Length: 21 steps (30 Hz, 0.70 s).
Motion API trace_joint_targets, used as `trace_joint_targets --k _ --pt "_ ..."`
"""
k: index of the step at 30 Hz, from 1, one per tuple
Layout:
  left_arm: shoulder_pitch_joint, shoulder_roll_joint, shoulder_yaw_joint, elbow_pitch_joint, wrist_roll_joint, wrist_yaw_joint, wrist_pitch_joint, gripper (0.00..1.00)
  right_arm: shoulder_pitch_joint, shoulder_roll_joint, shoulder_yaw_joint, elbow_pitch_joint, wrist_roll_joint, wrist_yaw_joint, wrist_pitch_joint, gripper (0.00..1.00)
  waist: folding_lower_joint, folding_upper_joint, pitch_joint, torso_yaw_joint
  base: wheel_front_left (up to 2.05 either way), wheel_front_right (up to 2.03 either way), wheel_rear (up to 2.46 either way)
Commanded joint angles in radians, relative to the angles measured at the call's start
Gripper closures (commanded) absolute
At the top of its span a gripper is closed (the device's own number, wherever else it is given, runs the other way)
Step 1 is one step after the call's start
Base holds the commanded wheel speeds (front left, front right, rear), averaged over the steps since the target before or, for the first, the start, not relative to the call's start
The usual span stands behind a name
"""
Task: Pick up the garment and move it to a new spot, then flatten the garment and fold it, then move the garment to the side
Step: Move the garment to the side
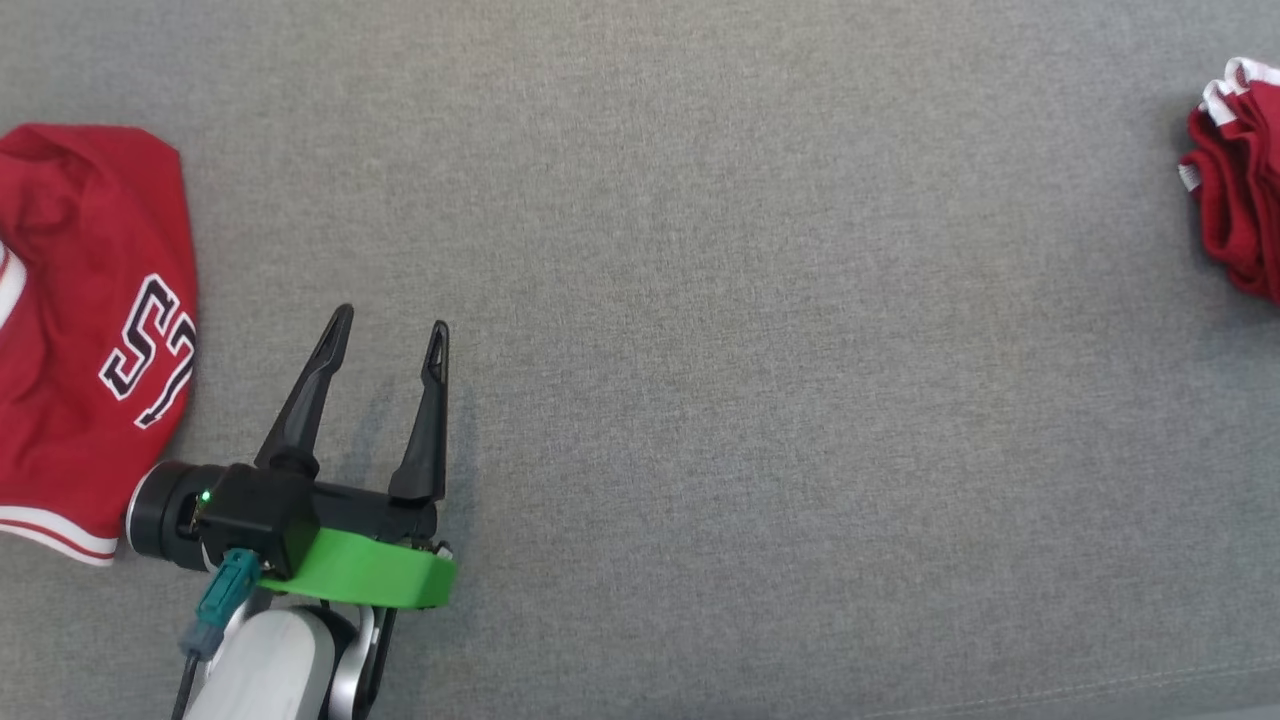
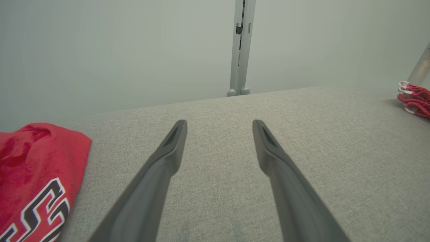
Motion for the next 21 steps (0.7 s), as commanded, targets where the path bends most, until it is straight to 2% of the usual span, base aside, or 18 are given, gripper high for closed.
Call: trace_joint_targets --k 1,6,13,19,21 --pt "0.012 0.0 0.005 0.004 -0.004 0.004 -0.005 0.0 0.017 0.003 -0.005 -0.002 0.021 -0.002 -0.007 0.0 0.0 0.0 -0.084 0.007 0.0 0.0 0.0" --pt "0.069 -0.016 0.046 0.049 -0.045 0.035 -0.01 0.0 0.124 0.086 -0.03 -0.063 0.1 -0.002 -0.051 0.0 0.0 0.0 -0.189 0.02 0.0 0.0 0.0" --pt "0.171 -0.011 0.09 0.098 -0.094 0.081 0.006 0.0 0.325 0.218 -0.067 -0.227 0.207 -0.002 -0.062 0.0 0.0 0.0 -0.328 0.025 0.0 0.0 0.0" --pt "0.224 0.003 0.101 0.096 -0.101 0.11 0.037 0.0 0.478 0.295 -0.097 -0.351 0.219 -0.002 -0.04 0.0 0.0 0.0 -0.399 0.035 0.0 0.0 0.0" --pt "0.234 0.007 0.108 0.103 -0.105 0.119 0.042 0.0 0.539 0.34 -0.134 -0.408 0.23 -0.002 -0.026 0.0 0.0 0.0 -0.413 0.041 0.0 0.0 0.0"
